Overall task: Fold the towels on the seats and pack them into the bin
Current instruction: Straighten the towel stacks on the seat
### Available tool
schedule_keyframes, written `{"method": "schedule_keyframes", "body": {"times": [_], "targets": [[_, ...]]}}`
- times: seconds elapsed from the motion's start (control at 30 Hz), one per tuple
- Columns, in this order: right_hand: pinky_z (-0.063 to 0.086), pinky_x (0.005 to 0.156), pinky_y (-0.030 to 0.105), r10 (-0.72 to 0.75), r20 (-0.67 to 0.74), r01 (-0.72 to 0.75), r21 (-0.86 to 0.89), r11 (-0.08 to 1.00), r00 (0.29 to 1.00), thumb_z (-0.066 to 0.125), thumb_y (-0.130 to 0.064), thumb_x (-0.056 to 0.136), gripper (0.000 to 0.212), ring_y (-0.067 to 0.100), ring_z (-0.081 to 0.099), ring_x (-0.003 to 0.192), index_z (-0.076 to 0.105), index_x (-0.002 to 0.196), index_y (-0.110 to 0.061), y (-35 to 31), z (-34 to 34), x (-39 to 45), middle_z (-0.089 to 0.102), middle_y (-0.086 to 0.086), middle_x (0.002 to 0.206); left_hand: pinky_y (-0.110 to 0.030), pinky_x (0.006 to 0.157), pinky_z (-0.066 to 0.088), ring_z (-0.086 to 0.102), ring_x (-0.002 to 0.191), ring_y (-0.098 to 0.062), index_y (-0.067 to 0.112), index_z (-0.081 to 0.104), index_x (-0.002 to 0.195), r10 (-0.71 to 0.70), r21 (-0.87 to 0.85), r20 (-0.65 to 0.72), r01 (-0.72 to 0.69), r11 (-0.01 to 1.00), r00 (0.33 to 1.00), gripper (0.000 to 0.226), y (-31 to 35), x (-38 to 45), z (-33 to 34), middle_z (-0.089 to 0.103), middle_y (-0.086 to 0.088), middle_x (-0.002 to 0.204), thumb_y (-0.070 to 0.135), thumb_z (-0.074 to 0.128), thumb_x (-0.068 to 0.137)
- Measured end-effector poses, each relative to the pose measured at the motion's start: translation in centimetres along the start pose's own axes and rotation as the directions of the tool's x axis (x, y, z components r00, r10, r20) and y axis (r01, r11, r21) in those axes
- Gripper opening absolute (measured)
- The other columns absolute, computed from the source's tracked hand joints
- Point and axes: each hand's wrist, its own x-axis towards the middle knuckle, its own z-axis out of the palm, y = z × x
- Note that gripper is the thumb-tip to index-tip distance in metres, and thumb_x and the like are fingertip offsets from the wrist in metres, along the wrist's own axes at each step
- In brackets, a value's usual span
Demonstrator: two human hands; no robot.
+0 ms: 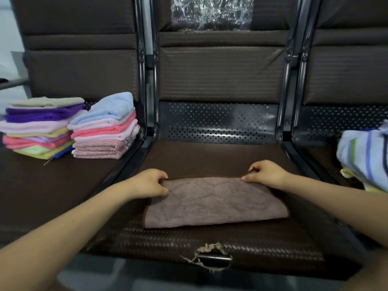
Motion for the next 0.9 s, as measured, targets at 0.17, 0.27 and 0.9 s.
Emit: {"method": "schedule_keyframes", "body": {"times": [0.17,0.27,0.9], "targets": [[0.046,0.075,0.027,-0.054,-0.156,0.011,-0.263,0.965,0.986,0.071,-0.05,0.08,0.049,0.018,0.059,0.098,0.057,0.113,-0.016,-0.8,-0.1,-0.8,0.062,0.001,0.109,-0.028,0.073,0.041,0.058,0.091,-0.021,0.019,0.057,0.085,-0.126,0.02,-0.184,0.132,0.991,0.975,0.022,-1.8,0.4,0.3,0.056,-0.002,0.093,0.04,0.064,0.086],[0.048,0.065,0.028,0.144,-0.115,-0.172,-0.285,0.943,0.983,0.069,-0.063,0.074,0.061,0.018,0.06,0.088,0.058,0.106,-0.012,-1.0,-1.1,-2.0,0.062,0.002,0.098,-0.03,0.083,0.045,0.056,0.088,-0.017,0.025,0.056,0.091,-0.145,-0.04,-0.248,0.139,0.989,0.958,0.014,-2.2,0.7,0.7,0.053,-0.002,0.098,0.035,0.065,0.087],[0.051,0.067,0.03,0.261,0.053,-0.238,0.611,0.755,0.964,0.069,-0.014,0.085,0.021,0.02,0.062,0.083,0.059,0.102,-0.006,-7.4,-4.5,-5.6,0.066,0.008,0.095,-0.026,0.056,0.052,0.062,0.074,-0.019,0.009,0.057,0.099,-0.336,-0.849,0.168,0.31,0.429,0.927,0.005,2.9,-2.2,1.4,0.059,-0.011,0.095,0.011,0.053,0.096]]}}
